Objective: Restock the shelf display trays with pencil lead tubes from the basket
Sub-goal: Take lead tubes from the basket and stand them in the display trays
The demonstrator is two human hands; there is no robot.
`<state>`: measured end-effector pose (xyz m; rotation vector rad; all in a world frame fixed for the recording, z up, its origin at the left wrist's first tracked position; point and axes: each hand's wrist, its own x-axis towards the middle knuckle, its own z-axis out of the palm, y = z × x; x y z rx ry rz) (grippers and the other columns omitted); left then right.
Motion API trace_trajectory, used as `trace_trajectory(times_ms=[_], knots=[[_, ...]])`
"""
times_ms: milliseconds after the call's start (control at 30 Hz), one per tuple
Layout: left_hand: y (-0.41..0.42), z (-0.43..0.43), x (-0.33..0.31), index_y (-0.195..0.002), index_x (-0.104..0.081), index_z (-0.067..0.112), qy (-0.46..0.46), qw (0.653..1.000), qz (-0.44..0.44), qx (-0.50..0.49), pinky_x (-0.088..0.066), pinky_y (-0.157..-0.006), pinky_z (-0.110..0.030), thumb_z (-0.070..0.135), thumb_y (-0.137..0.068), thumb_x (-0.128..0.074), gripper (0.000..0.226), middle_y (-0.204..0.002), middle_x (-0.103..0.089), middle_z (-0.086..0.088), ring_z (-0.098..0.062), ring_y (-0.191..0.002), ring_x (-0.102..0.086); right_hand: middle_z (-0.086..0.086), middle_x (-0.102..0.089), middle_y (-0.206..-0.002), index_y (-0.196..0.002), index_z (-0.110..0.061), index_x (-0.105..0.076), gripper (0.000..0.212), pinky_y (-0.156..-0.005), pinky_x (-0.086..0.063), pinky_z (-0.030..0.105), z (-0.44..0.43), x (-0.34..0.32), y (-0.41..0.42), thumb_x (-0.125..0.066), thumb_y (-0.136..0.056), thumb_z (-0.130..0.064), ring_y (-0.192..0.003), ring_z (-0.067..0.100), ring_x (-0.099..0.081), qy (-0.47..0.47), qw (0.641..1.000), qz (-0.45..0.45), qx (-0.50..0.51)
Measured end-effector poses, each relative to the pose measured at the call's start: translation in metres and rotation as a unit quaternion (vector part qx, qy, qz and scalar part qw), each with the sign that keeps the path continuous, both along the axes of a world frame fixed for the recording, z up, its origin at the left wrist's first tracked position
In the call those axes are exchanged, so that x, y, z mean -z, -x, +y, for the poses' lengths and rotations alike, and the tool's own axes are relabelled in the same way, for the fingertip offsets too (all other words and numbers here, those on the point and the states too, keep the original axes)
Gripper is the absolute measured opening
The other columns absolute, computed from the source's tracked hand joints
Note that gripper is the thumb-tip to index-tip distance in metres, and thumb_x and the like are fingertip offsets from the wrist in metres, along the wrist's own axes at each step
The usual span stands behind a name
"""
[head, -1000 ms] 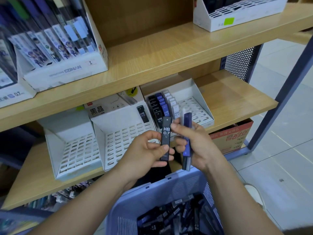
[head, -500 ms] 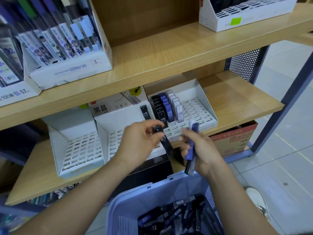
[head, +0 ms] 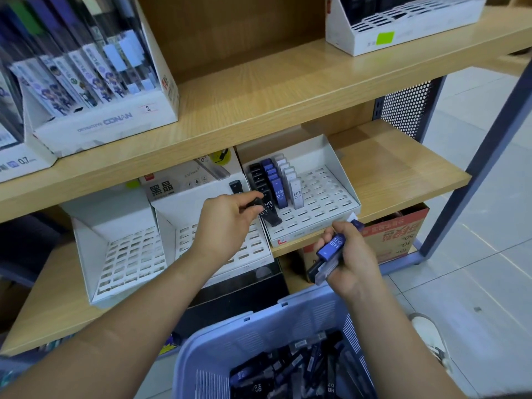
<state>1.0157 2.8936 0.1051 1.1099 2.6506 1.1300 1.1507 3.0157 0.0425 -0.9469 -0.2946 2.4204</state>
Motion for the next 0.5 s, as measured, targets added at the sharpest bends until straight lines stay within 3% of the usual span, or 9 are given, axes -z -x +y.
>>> trace_trajectory(times_ms=[100,233,333,433,500], knots=[[0.002,0.001,-0.003,-0.121,-0.066,0.022,0.050,0.995,0.075,0.030,-0.041,-0.059,-0.011,0.020,-0.092,-0.061,0.030,-0.093,-0.073,-0.006,-0.004,-0.050,-0.051,0.002,-0.052,-0.057,-0.081,-0.010,-0.051,0.013,-0.045,-0.049,0.022,0.000,0.001,0.000,-0.056,-0.093,-0.009,-0.046,0.012,-0.049,-0.001,1.000,0.000,-0.009],[0.004,0.005,-0.001,-0.125,-0.063,0.019,0.079,0.992,0.091,0.043,-0.049,-0.078,-0.023,0.020,-0.094,-0.058,0.031,-0.102,-0.072,-0.009,-0.023,-0.077,-0.064,0.003,-0.053,-0.060,-0.083,-0.008,-0.054,0.011,-0.047,-0.051,0.025,-0.002,0.002,0.001,-0.059,-0.093,-0.012,-0.050,0.014,-0.050,0.000,0.999,-0.001,-0.038],[0.004,0.009,0.004,-0.131,-0.057,0.015,0.105,0.988,0.093,0.061,-0.052,-0.089,-0.036,0.017,-0.099,-0.049,0.033,-0.112,-0.068,-0.014,-0.028,-0.099,-0.066,0.002,-0.053,-0.062,-0.090,-0.009,-0.056,0.011,-0.045,-0.049,0.024,-0.005,-0.002,0.003,-0.062,-0.093,-0.018,-0.049,0.011,-0.050,0.000,0.998,0.010,-0.065],[0.004,0.014,0.003,-0.121,-0.055,0.020,0.071,0.993,0.086,0.035,-0.055,-0.078,-0.038,0.019,-0.097,-0.052,0.024,-0.096,-0.069,-0.007,-0.022,-0.085,-0.067,0.000,-0.051,-0.060,-0.093,-0.011,-0.058,0.026,-0.043,-0.047,0.021,-0.010,-0.005,0.004,-0.059,-0.096,-0.037,-0.046,0.009,-0.048,-0.026,0.996,0.015,-0.080],[0.003,0.017,0.002,-0.109,-0.063,0.020,0.026,0.996,0.084,0.015,-0.053,-0.079,-0.028,0.020,-0.092,-0.061,0.017,-0.091,-0.069,0.002,-0.013,-0.081,-0.065,0.000,-0.051,-0.060,-0.094,-0.011,-0.058,0.034,-0.043,-0.046,0.021,-0.013,-0.007,0.005,-0.057,-0.094,-0.045,-0.047,0.009,-0.048,-0.031,0.996,0.017,-0.087]])
